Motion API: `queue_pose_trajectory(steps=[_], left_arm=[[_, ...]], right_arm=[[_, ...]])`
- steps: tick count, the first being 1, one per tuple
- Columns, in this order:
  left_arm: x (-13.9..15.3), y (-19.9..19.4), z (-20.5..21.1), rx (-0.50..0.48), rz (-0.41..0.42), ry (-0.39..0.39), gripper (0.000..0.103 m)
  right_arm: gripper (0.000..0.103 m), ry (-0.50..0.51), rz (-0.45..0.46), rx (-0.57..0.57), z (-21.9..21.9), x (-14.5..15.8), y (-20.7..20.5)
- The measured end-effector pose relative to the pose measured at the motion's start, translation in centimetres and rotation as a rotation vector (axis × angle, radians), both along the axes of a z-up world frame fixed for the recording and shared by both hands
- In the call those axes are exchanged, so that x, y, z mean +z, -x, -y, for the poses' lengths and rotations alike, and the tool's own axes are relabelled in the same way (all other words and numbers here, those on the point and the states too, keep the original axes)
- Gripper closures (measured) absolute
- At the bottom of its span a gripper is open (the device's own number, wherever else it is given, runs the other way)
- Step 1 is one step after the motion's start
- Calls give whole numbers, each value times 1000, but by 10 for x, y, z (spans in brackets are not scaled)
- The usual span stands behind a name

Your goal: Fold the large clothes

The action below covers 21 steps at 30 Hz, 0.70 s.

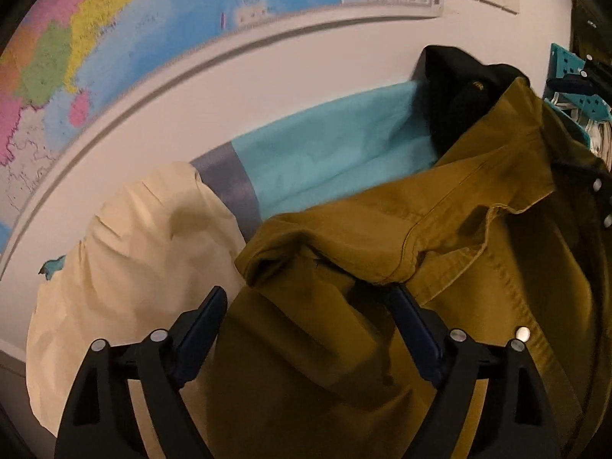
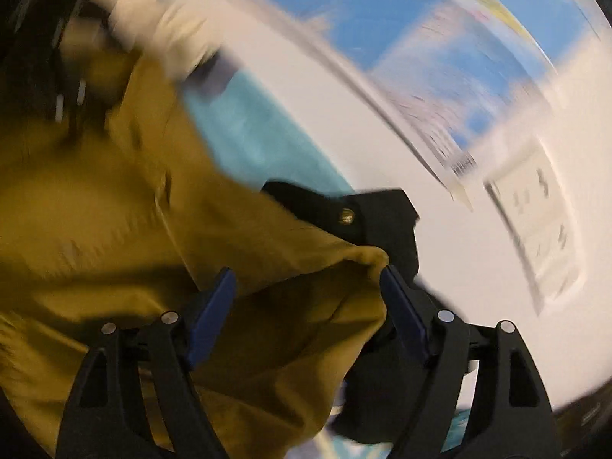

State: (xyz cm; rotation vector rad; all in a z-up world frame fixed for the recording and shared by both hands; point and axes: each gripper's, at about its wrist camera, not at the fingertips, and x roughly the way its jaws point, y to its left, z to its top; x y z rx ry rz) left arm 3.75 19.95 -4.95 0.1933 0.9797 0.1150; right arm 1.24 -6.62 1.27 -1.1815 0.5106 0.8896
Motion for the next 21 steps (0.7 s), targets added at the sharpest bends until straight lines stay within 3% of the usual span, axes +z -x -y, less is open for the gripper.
queue_pose_trajectory(steps=[2, 3, 5, 6, 8, 11, 12, 13, 14, 15, 16, 17, 18, 21], left_arm=[[-3, -5, -8, 27, -10, 32, 35], [-3, -8, -12, 41, -12, 44, 38], [0, -14, -17, 58, -4, 57, 60], [2, -19, -21, 71, -4, 74, 64], [8, -28, -30, 93, 2, 128, 79], [26, -44, -48, 152, 49, 227, 80], [29, -48, -54, 179, 56, 266, 74], [31, -53, -60, 213, 57, 298, 60], [32, -56, -65, 253, 57, 298, 54], [34, -57, -66, 270, 63, 286, 51], [35, -55, -68, 281, 69, 288, 38], [35, -50, -70, 290, 75, 295, 27], [37, -45, -71, 291, 88, 296, 27], [43, -15, -70, 240, 108, 296, 25]], right_arm=[[28, 30, 3, 23, -6, -11, -3], [35, 35, -10, 38, -9, -15, -5], [59, 26, -59, 28, -16, -15, -15], [94, -7, -161, -10, -20, -10, -30], [91, -81, -213, -67, -28, -2, -45], [92, -256, -322, -185, -32, 25, -83], [92, -333, -371, -250, -33, 32, -102], [92, -400, -437, -314, -32, 36, -119], [92, -429, -485, -349, -32, 36, -129], [83, -440, -521, -396, -31, 35, -139], [62, -439, -525, -447, -29, 34, -144], [52, -451, -529, -457, -24, 37, -143], [42, -467, -533, -445, -17, 41, -138], [40, -451, -579, -391, 13, 58, -105]])
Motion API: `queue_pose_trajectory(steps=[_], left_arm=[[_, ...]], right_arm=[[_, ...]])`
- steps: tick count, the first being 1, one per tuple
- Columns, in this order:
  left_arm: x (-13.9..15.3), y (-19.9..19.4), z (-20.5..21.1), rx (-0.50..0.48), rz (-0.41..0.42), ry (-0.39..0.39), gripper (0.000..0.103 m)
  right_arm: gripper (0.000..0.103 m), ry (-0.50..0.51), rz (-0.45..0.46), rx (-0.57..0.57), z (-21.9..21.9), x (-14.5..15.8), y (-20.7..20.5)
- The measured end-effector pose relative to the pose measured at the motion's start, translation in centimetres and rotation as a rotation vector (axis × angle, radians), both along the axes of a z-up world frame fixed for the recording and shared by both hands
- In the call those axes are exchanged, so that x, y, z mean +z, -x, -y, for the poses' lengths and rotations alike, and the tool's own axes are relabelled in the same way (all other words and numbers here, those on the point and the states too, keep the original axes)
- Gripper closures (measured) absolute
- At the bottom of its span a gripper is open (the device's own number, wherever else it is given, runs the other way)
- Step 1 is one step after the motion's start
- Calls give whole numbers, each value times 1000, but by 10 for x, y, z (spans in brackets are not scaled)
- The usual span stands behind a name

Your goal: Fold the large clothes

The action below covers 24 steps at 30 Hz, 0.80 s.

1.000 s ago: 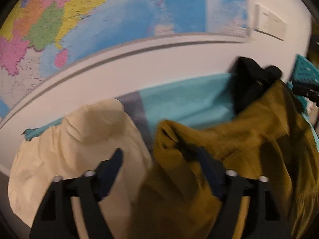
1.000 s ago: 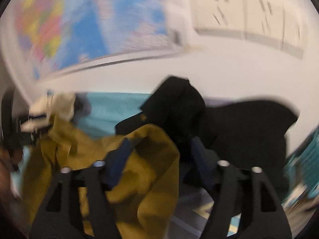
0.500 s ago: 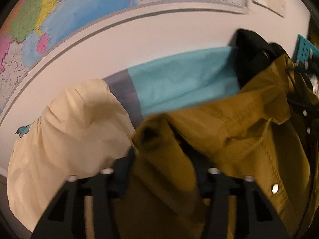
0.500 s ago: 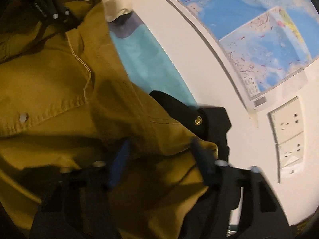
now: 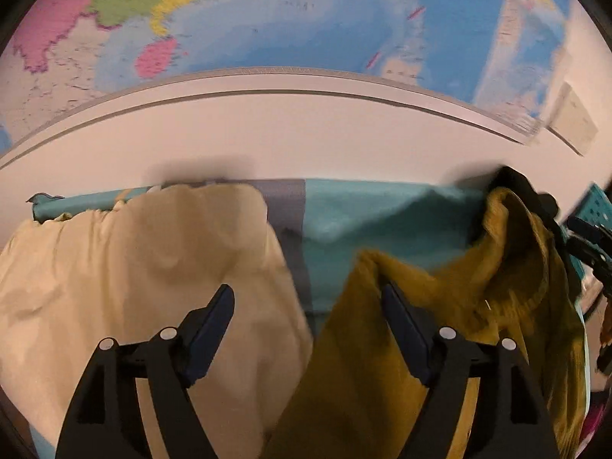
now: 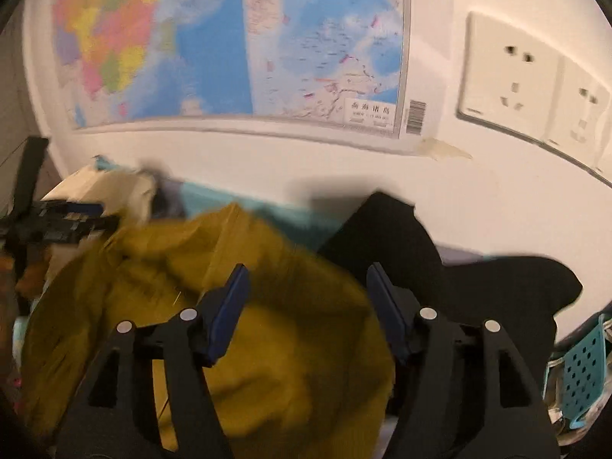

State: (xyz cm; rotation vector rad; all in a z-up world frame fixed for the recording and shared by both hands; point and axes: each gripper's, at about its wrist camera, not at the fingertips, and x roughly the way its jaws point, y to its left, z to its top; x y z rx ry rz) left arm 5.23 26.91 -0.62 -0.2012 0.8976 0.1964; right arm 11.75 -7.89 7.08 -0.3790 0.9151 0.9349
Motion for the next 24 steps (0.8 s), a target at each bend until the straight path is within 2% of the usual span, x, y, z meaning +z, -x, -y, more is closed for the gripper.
queue_pose_trajectory(steps=[3, 4, 6, 8, 11, 15, 17, 19, 20, 21, 22, 23, 24], left_arm=[[8, 37, 13, -73, 27, -46, 22], [7, 45, 18, -96, 30, -60, 18], [4, 69, 40, -161, 18, -103, 17], [0, 86, 61, -218, 10, -126, 17], [-11, 112, 92, -276, -1, -171, 17], [-24, 142, 114, -325, -5, -181, 16], [-28, 151, 120, -331, -8, -196, 16], [-28, 158, 121, -330, -2, -185, 15], [-31, 160, 122, -328, -2, -168, 14], [-33, 161, 124, -323, -5, -168, 14], [-35, 164, 125, -313, -10, -179, 14], [-37, 165, 127, -310, -11, -186, 14], [-37, 167, 127, -308, -12, -193, 14]], right_arm=[[32, -60, -48, 163, 32, 22, 60], [23, -54, -29, 234, 39, 27, 88], [8, -40, -23, 354, 46, 31, 137], [8, -23, -36, 453, 50, 32, 188], [8, -10, -64, 411, 60, 31, 224], [12, -183, -367, 367, 88, 29, 239], [16, -182, -426, 362, 88, 18, 251], [19, -169, -480, 306, 83, 0, 255], [19, -195, -511, 264, 80, -10, 252], [25, -213, -516, 240, 75, -14, 247], [46, -231, -504, 219, 73, -16, 245], [63, -251, -487, 204, 71, -16, 240], [101, -293, -495, 211, 70, -10, 235]])
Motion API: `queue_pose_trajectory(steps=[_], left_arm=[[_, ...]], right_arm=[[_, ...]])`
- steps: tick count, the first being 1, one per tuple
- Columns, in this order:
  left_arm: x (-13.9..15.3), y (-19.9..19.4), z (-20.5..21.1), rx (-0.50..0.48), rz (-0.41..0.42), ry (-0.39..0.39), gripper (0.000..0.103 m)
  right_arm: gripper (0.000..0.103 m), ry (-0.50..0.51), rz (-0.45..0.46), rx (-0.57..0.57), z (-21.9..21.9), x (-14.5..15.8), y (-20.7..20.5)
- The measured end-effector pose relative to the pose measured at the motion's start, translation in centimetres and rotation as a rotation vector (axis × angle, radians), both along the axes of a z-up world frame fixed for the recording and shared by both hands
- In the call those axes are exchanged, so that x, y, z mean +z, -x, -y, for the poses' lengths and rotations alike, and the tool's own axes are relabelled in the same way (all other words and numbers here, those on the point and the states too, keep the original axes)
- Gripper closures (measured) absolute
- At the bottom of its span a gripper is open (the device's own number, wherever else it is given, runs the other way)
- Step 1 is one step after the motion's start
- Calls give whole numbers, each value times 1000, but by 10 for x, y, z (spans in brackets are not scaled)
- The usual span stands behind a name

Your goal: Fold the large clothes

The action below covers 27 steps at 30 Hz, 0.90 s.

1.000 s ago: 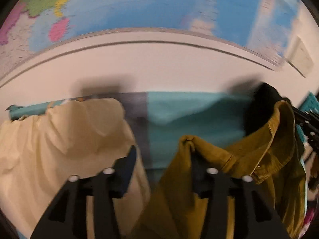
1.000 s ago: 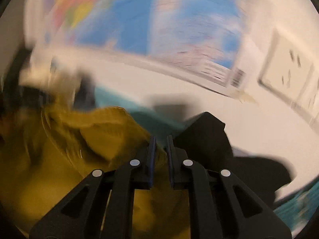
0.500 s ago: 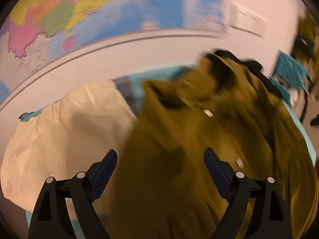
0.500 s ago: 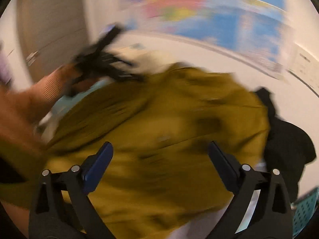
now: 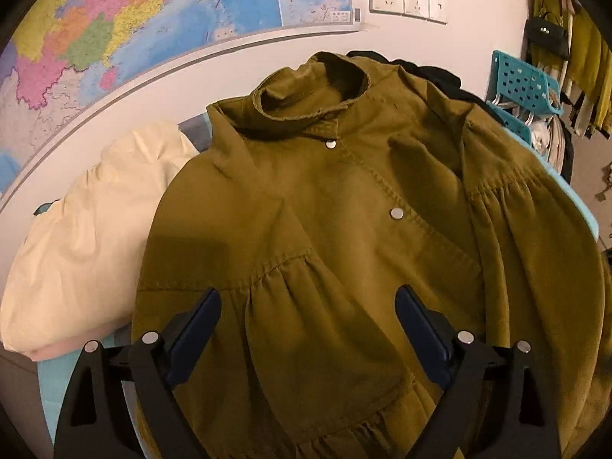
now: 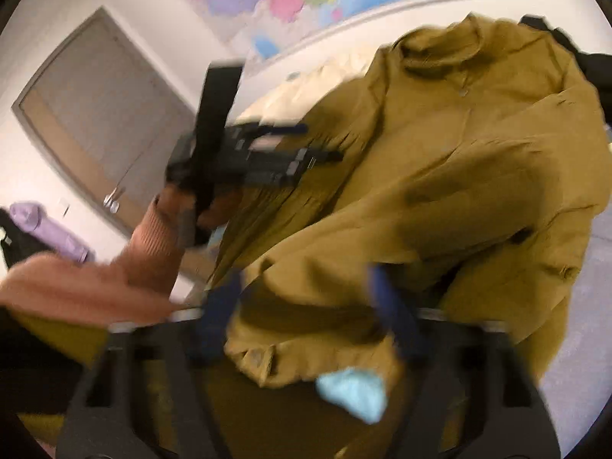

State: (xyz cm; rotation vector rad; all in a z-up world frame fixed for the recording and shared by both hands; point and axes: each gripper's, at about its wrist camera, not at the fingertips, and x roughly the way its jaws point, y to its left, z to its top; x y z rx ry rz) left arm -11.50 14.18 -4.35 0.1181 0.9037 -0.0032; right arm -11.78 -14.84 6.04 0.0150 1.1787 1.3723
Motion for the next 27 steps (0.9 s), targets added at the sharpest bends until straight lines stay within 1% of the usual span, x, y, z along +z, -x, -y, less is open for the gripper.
queue_pose_trajectory(steps=[1, 3, 4, 5, 6, 7, 8, 9, 10, 11, 12, 13, 14, 15, 16, 17, 18, 19, 20, 21, 22, 23, 24, 25, 26, 27], left_arm=[[0, 1, 0, 3, 1, -5, 14], [0, 5, -1, 6, 6, -10, 14], [2, 7, -2, 11, 7, -11, 15], [4, 9, -6, 12, 14, -6, 16], [6, 11, -8, 18, 22, -6, 16], [7, 12, -12, 23, 26, -6, 16], [10, 12, -16, 34, 32, -1, 17], [11, 13, -19, 38, 32, 12, 17], [12, 13, -22, 40, 32, 24, 17], [12, 13, -24, 46, 29, 38, 17], [12, 13, -24, 48, 22, 45, 17], [10, 14, -22, 42, 17, 50, 17], [8, 14, -18, 21, 6, 58, 16], [5, 13, -14, 7, -6, 56, 16], [2, 12, -10, 0, -17, 46, 15], [-4, 9, -4, -10, -37, 26, 12], [-8, 7, 0, -18, -54, 17, 12], [-13, 4, 3, -16, -69, 4, 12], [-19, 0, 5, -3, -84, -22, 12], [-26, -5, 5, 28, -100, -64, 12], [-32, -9, 4, 46, -116, -85, 17], [-35, -10, 2, 53, -122, -88, 27], [-37, -12, -1, 71, -121, -93, 35], [-38, -14, -5, 88, -118, -99, 54], [-36, -14, -11, 98, -111, -87, 71], [-31, -12, -21, 107, -101, -32, 80]], right_arm=[[100, -27, 4, -11, 2, 9, -4], [100, -74, 95, -70, 22, 42, -19], [100, -92, 137, -119, 39, 62, -32], [100, -102, 174, -158, 49, 76, -43], [100, -108, 242, -235, 68, 96, -59], [100, -105, 288, -302, 87, 113, -76], [100, -103, 302, -353, 107, 125, -93], [100, -83, 316, -393, 121, 129, -108], [100, -41, 338, -444, 133, 129, -121], [99, -2, 332, -495, 146, 125, -135], [99, 25, 275, -521, 161, 112, -154], [98, 57, 254, -542, 171, 99, -165], [98, 126, 232, -595, 182, 78, -178], [95, 179, 216, -600, 186, 63, -185], [95, 244, 206, -606, 190, 43, -191], [95, 279, 161, -641, 197, 21, -198], [94, 317, 119, -650, 202, 3, -204], [92, 360, 100, -644, 208, -12, -205], [87, 402, 82, -651, 213, -25, -206], [66, 445, 83, -665, 218, -31, -208], [42, 508, 111, -692, 223, -33, -210], [33, 538, 145, -710, 228, -28, -209], [32, 538, 167, -711, 230, -19, -203], [33, 539, 191, -713, 230, -10, -202], [32, 555, 247, -716, 227, 5, -199], [31, 563, 310, -720, 223, 19, -196]])
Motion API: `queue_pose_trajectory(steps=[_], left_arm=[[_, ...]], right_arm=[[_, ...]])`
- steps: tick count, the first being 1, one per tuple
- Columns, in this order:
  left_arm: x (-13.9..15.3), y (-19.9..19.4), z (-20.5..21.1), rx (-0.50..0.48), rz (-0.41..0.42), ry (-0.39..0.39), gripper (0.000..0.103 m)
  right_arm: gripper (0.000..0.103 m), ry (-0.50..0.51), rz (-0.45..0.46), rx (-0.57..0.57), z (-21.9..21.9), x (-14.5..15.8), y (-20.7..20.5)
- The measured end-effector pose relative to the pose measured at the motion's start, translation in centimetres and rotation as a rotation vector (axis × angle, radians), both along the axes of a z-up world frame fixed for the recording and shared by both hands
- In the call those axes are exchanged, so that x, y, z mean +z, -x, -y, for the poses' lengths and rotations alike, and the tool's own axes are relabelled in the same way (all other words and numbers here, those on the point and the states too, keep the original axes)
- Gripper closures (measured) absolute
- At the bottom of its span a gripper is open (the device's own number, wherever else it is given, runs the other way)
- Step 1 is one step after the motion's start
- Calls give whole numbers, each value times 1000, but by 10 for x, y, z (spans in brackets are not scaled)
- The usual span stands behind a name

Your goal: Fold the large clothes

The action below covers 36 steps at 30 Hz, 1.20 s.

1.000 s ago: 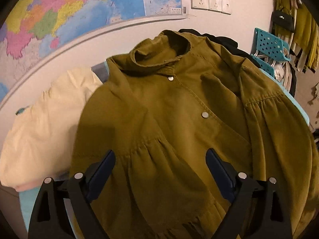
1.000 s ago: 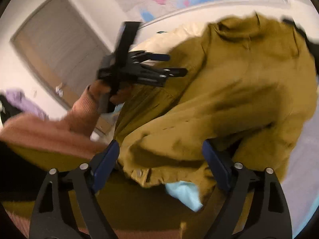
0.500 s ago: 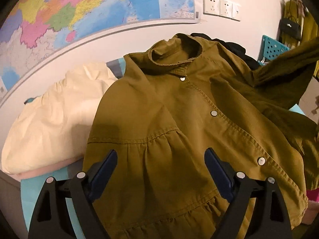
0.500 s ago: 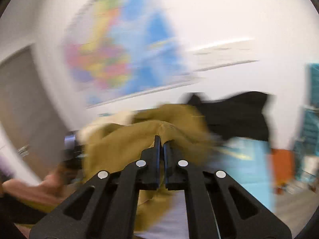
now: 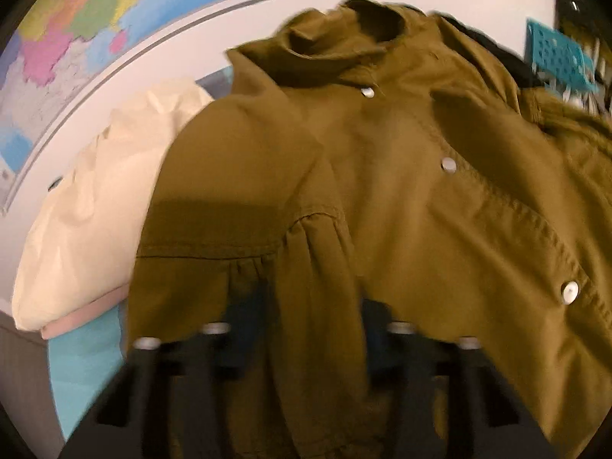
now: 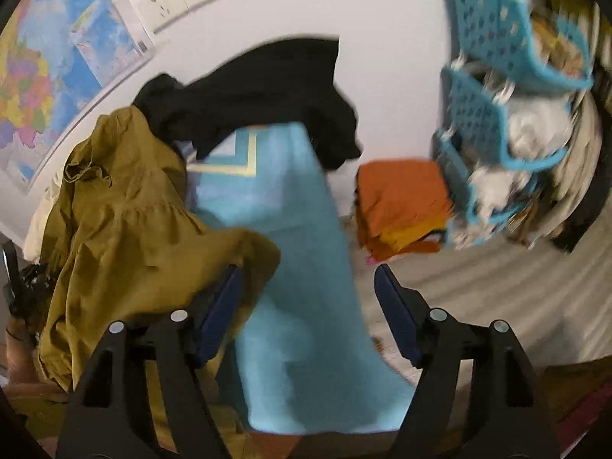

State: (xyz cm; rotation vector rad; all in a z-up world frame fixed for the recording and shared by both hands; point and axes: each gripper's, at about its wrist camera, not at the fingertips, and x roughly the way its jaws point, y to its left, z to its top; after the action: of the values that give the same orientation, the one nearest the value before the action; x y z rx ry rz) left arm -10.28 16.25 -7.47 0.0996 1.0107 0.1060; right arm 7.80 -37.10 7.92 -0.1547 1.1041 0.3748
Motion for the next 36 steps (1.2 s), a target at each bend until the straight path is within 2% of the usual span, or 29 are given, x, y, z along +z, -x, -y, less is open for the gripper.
queue_pose_trajectory(steps=[1, 2, 4, 6, 7, 9, 10, 11, 12, 13, 16, 18, 20, 21, 23, 25, 27, 30, 31, 32, 33, 34, 35, 36], left_arm=[[4, 1, -5, 13, 8, 17, 91], [13, 4, -12, 41, 31, 14, 97], [35, 13, -26, 83, 97, 11, 97], [61, 22, -49, 146, 161, 24, 97], [71, 24, -63, 198, 181, 22, 97], [84, 25, -84, 281, 197, -3, 94], [87, 22, -95, 326, 192, -22, 84], [86, 16, -110, 400, 168, -58, 66], [85, 10, -118, 449, 144, -102, 57], [84, 3, -124, 484, 123, -151, 41], [91, -11, -130, 522, 134, -195, 39], [108, -17, -126, 500, 212, -177, 36], [124, -25, -112, 383, 296, -137, 21], [127, -31, -107, 322, 311, -106, 20], [125, -50, -91, 207, 295, -45, 20], [114, -76, -73, 88, 234, 39, 19], [99, -101, -64, 43, 168, 122, 19], [71, -149, -60, 50, 80, 203, 19], [64, -157, -58, 67, 56, 222, 19], [53, -173, -61, 106, 24, 240, 32], [46, -183, -64, 129, 5, 256, 46], [36, -196, -70, 143, -24, 298, 75], [32, -202, -74, 156, -34, 326, 84], [31, -206, -78, 171, -23, 345, 88]], right_arm=[[28, 5, 41, 14, 3, 10, 1], [26, -1, 99, 46, -7, 27, 5], [23, -31, 187, 89, -19, 46, 13], [21, -137, 231, 186, -46, 56, 15], [22, -175, 240, 236, -63, 55, 14], [22, -181, 235, 323, -100, 43, 8], [22, -158, 238, 362, -120, 34, 4], [22, -129, 227, 416, -146, 20, -2], [22, -116, 212, 449, -164, 11, -7], [22, -109, 199, 476, -180, 3, -13], [22, -73, 168, 534, -229, -19, -35], [22, -51, 176, 562, -258, -28, -50], [22, -45, 175, 588, -281, -38, -62], [22, -34, 187, 597, -293, -43, -69], [22, -36, 186, 618, -314, -51, -80], [22, -31, 201, 637, -331, -58, -87], [22, -9, 224, 654, -345, -63, -93], [25, 13, 215, 670, -361, -73, -104], [33, 8, 201, 676, -364, -75, -107], [41, 6, 187, 675, -366, -78, -111], [64, 5, 168, 675, -367, -80, -113], [85, 7, 167, 669, -367, -80, -115], [94, -7, 183, 662, -366, -75, -118], [101, -41, 179, 665, -363, -69, -119]])
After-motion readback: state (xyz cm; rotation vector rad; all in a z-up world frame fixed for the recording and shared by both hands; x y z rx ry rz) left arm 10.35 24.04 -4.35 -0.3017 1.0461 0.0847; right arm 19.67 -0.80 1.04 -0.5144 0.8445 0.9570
